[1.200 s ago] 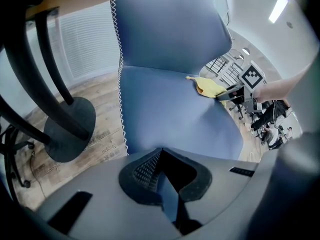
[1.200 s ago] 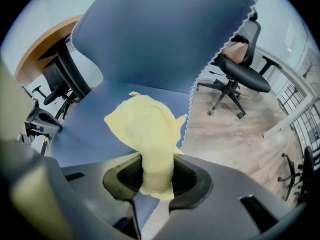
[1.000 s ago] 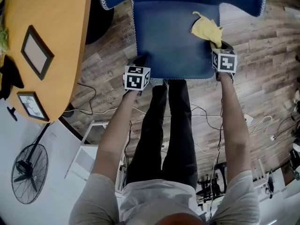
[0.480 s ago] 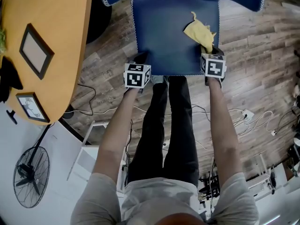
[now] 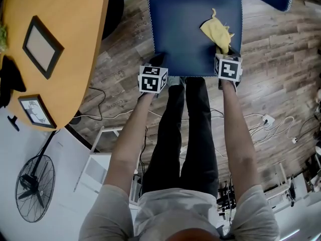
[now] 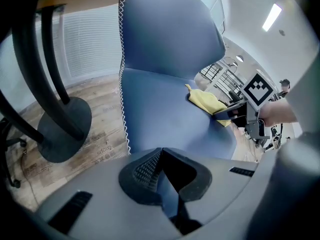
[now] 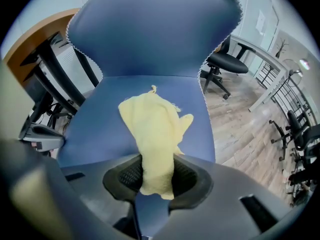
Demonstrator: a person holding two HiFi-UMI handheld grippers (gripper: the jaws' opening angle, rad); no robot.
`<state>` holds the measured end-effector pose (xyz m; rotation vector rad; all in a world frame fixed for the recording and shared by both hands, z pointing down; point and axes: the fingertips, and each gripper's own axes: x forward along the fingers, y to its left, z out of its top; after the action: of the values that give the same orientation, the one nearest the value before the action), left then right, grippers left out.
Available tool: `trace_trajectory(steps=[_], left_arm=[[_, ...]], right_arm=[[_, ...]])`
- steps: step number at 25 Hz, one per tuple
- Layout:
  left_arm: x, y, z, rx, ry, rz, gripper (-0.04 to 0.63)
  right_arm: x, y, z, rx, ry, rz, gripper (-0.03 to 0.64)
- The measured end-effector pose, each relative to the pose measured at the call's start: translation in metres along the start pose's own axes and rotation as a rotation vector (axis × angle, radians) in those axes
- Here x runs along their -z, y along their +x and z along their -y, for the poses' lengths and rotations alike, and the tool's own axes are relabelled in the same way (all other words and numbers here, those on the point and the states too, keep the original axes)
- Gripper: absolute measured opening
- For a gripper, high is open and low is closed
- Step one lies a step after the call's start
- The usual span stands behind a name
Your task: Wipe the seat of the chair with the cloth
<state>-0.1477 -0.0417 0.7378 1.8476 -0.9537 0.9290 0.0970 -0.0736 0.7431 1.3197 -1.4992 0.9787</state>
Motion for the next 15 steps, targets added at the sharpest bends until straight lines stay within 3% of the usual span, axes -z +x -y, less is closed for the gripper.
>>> trace_trajectory(steps=[15], left_arm=[[0.028, -0.014, -0.003, 0.015, -0.025, -0.003, 0.028]], right_arm=[[0.007, -0.004, -0.106, -0.100, -0.083, -0.002, 0.133]])
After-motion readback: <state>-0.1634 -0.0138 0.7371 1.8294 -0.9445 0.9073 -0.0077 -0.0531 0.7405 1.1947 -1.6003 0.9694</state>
